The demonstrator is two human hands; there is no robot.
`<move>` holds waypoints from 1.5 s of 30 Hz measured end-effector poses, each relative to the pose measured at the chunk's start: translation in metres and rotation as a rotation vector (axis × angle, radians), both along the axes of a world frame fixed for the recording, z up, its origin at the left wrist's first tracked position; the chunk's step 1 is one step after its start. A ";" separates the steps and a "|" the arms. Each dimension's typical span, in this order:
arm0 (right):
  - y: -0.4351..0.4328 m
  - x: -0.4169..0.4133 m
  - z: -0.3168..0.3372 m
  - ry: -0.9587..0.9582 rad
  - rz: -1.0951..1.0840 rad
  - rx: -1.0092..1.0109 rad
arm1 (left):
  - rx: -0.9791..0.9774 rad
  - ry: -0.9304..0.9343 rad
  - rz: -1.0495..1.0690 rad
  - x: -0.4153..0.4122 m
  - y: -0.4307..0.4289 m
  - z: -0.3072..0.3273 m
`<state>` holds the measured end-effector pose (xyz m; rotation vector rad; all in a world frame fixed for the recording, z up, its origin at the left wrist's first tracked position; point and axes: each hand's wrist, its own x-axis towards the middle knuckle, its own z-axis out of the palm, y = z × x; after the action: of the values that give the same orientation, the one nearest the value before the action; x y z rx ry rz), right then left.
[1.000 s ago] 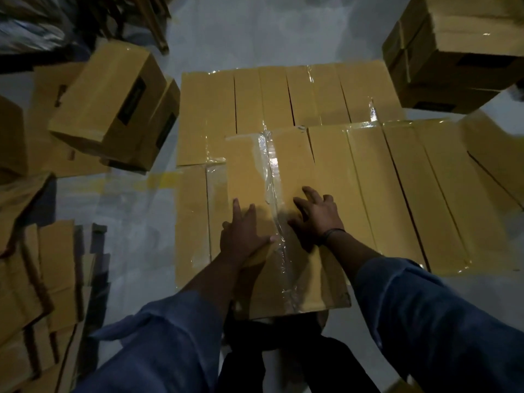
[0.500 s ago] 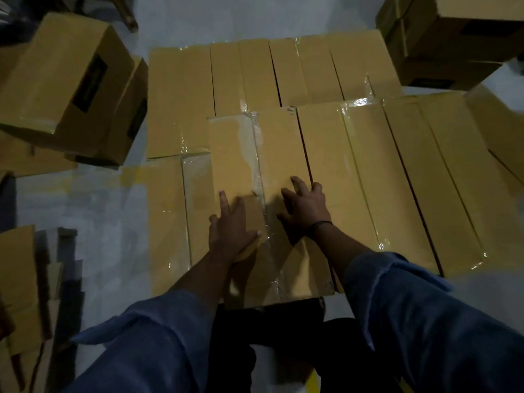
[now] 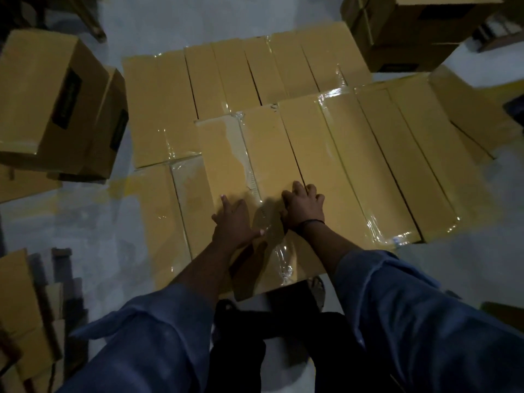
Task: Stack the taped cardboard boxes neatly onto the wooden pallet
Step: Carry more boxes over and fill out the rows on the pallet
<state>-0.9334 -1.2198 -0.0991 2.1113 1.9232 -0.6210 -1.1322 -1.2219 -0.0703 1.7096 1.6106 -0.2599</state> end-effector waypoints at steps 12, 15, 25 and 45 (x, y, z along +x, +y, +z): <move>-0.138 0.032 0.006 0.028 -0.074 -0.172 | -0.038 0.053 -0.150 0.005 -0.082 -0.015; -0.150 0.032 0.004 0.015 -0.030 -0.177 | -0.053 0.054 -0.120 0.007 -0.104 -0.022; -0.163 0.056 -0.007 0.022 0.119 -0.116 | 0.125 0.068 -0.077 0.006 -0.143 -0.042; -0.154 0.076 -0.008 0.089 0.196 -0.100 | 0.214 0.108 -0.188 0.007 -0.157 -0.038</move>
<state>-0.8573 -1.3739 -0.1069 1.8368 2.0671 -0.7632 -1.1256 -1.3793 -0.1086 2.0461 1.6030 -0.2837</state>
